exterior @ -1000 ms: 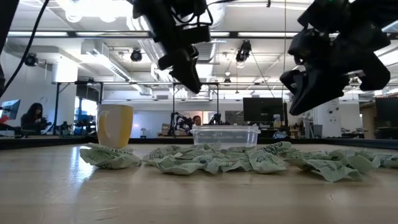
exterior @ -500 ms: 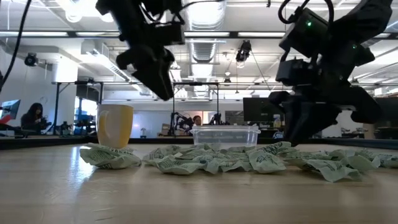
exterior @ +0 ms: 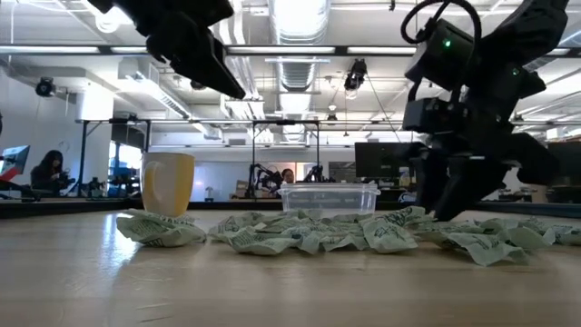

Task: Pick and place Stevia / Truvia into bins
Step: Put the stevia packet into the transparent bin

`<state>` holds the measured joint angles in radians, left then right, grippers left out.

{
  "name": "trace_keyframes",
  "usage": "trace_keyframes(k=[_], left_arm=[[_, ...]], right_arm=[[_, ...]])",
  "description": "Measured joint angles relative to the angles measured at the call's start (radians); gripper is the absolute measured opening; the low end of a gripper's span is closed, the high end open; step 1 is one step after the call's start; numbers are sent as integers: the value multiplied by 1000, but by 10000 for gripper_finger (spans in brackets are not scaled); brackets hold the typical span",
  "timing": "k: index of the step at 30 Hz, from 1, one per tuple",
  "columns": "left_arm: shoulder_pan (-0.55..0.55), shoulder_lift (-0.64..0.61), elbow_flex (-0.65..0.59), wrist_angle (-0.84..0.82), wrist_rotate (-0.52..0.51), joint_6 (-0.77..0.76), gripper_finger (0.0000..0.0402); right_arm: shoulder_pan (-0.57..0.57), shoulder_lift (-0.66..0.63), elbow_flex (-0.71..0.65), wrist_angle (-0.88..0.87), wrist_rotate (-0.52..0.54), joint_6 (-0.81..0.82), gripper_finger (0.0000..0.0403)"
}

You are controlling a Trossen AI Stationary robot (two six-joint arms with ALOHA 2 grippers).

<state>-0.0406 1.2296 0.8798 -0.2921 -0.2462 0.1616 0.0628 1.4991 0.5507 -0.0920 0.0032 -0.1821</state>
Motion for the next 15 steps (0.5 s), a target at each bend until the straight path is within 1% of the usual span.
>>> trace_keyframes(k=[3, 5, 12, 15], left_arm=[[-1, -18, -5, 4, -1, -1, 170], [-1, -21, -5, 11, -2, -2, 170], [-2, -22, -22, 5, -2, -39, 169], [-2, -19, -24, -1, -2, -52, 169]], right_arm=[[0, 23, 2, 3, -4, 20, 131], [0, 29, 4, 2, -6, 20, 112], [1, -1, 4, -6, -2, 56, 18], [1, -9, 3, -8, 12, 59, 10]])
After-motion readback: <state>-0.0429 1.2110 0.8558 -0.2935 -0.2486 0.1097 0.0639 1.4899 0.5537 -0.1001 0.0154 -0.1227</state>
